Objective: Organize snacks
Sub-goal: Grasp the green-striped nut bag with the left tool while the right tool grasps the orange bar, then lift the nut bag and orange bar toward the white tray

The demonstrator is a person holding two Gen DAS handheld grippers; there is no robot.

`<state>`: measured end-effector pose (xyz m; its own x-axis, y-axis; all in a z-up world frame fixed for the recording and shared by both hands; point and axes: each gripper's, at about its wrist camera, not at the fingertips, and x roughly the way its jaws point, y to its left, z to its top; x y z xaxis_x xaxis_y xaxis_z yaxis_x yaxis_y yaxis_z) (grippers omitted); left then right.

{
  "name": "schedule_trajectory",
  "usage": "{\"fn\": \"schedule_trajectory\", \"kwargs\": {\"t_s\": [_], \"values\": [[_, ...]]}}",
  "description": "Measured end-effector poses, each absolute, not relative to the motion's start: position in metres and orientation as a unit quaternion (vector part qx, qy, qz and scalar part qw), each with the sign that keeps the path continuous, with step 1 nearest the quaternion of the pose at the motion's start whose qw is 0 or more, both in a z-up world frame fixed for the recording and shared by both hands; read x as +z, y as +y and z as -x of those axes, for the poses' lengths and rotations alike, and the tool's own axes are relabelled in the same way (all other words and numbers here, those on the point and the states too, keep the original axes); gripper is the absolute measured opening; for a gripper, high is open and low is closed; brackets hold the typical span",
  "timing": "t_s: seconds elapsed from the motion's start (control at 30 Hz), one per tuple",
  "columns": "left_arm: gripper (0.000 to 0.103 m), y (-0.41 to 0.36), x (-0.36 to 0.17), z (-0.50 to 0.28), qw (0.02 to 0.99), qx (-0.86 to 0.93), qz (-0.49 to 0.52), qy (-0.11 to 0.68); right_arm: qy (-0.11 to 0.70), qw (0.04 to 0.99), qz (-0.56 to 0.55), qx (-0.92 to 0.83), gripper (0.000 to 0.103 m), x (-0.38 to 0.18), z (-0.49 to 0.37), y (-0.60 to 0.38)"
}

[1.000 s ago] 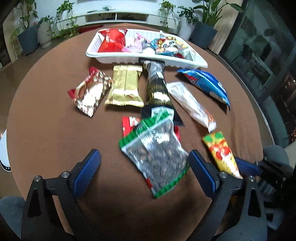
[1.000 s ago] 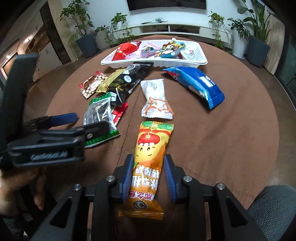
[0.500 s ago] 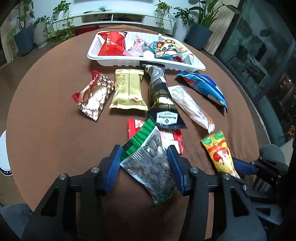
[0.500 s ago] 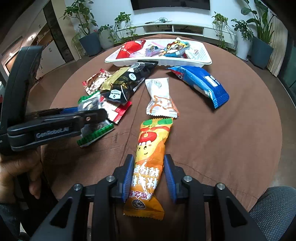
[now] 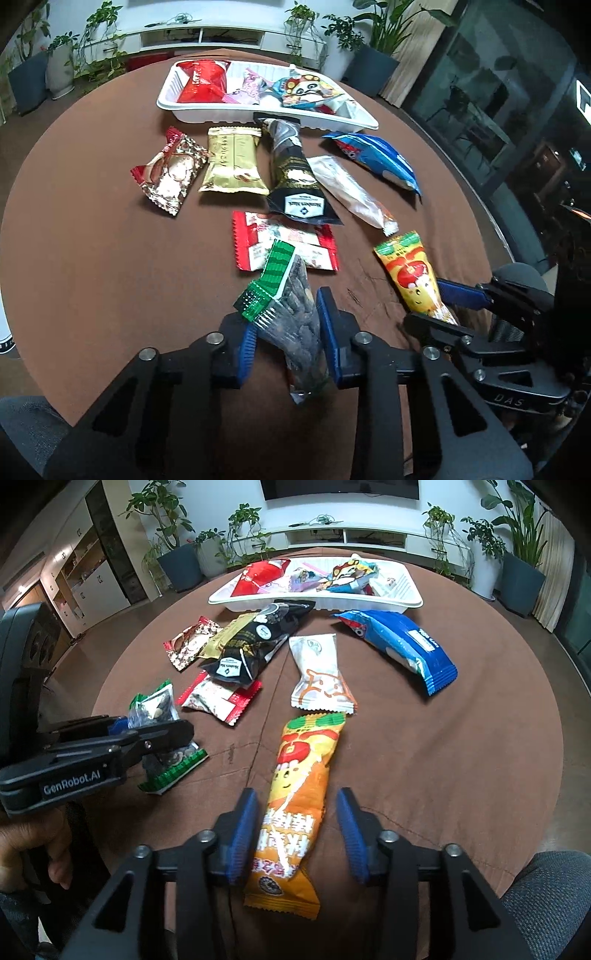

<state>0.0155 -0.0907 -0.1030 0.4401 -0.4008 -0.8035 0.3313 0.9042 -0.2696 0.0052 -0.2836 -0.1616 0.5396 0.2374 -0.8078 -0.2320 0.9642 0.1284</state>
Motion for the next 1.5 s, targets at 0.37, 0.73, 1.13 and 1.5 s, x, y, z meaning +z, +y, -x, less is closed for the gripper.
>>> {"fn": "schedule_trajectory", "kwargs": {"t_s": [0.37, 0.73, 1.13, 1.5], "values": [[0.024, -0.082, -0.098, -0.007, 0.845, -0.235, 0.061, 0.476, 0.458, 0.879, 0.008, 0.130, 0.047, -0.163, -0.006, -0.284], [0.024, -0.083, -0.100, -0.005, 0.844, -0.243, 0.062, 0.475, 0.468, 0.874, -0.002, 0.133, 0.025, -0.163, -0.006, -0.290], [0.023, -0.083, -0.098, -0.003, 0.845, -0.250, 0.071, 0.468, 0.454, 0.878, -0.045, 0.145, 0.024, -0.150, -0.004, -0.302], [0.023, -0.075, -0.095, -0.001, 0.845, -0.256, 0.095, 0.460, 0.448, 0.877, -0.091, 0.151, 0.024, -0.142, -0.006, -0.322]]}}
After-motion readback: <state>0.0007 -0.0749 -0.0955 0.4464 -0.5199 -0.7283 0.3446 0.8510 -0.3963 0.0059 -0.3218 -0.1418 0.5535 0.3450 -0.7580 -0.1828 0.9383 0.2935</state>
